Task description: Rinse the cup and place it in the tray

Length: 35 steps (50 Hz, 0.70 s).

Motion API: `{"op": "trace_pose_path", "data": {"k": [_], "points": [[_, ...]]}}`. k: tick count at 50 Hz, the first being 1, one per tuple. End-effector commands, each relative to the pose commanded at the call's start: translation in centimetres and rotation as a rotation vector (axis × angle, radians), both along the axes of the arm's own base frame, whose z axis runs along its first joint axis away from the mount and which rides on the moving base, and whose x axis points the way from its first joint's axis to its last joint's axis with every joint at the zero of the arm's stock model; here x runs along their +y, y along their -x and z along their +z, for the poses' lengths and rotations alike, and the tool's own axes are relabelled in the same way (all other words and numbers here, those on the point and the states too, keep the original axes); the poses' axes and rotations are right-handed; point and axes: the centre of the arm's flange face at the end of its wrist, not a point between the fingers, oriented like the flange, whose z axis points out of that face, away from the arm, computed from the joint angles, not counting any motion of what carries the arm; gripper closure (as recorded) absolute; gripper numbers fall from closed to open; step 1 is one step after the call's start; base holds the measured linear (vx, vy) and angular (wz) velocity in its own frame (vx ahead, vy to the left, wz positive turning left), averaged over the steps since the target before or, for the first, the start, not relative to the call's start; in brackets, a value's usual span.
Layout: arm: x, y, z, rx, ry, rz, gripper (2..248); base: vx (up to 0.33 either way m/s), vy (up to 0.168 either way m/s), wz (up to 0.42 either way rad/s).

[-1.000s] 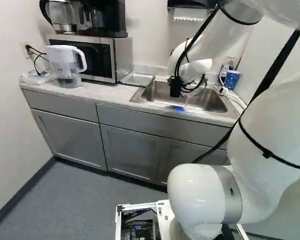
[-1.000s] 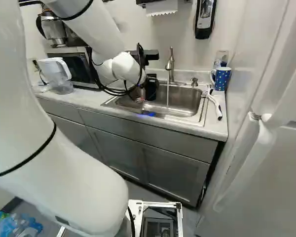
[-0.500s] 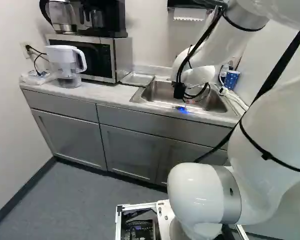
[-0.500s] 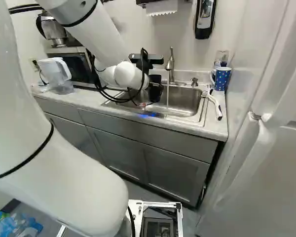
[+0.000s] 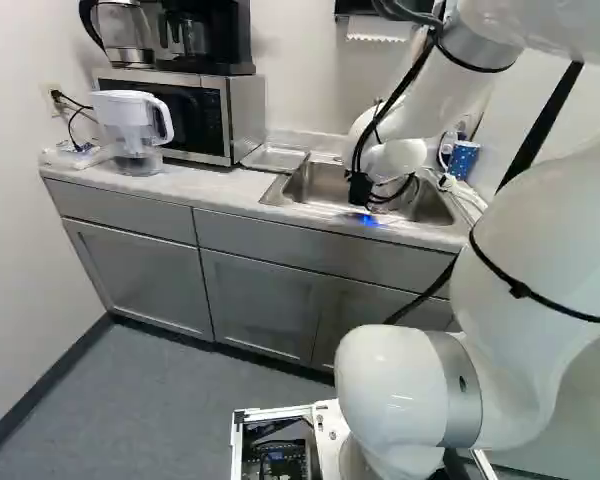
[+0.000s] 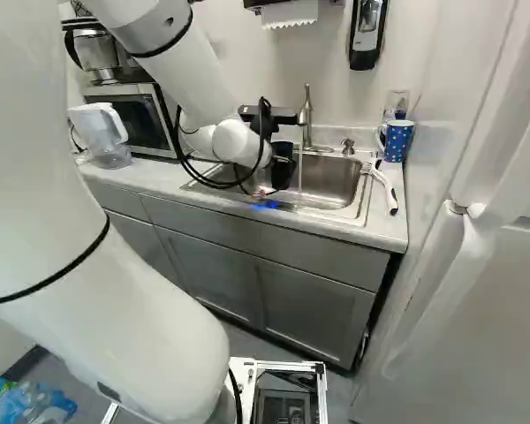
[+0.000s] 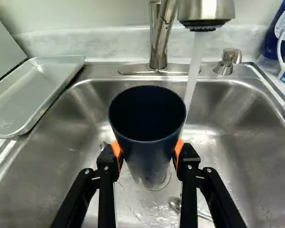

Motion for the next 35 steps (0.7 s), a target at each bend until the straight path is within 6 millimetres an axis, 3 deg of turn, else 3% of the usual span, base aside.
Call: {"op": "trace_pose_path", "data": {"k": [35], "points": [[-2.8,-0.9,0.0,0.001,0.000,-0.056,128,0.000,0.000,0.000]]}}
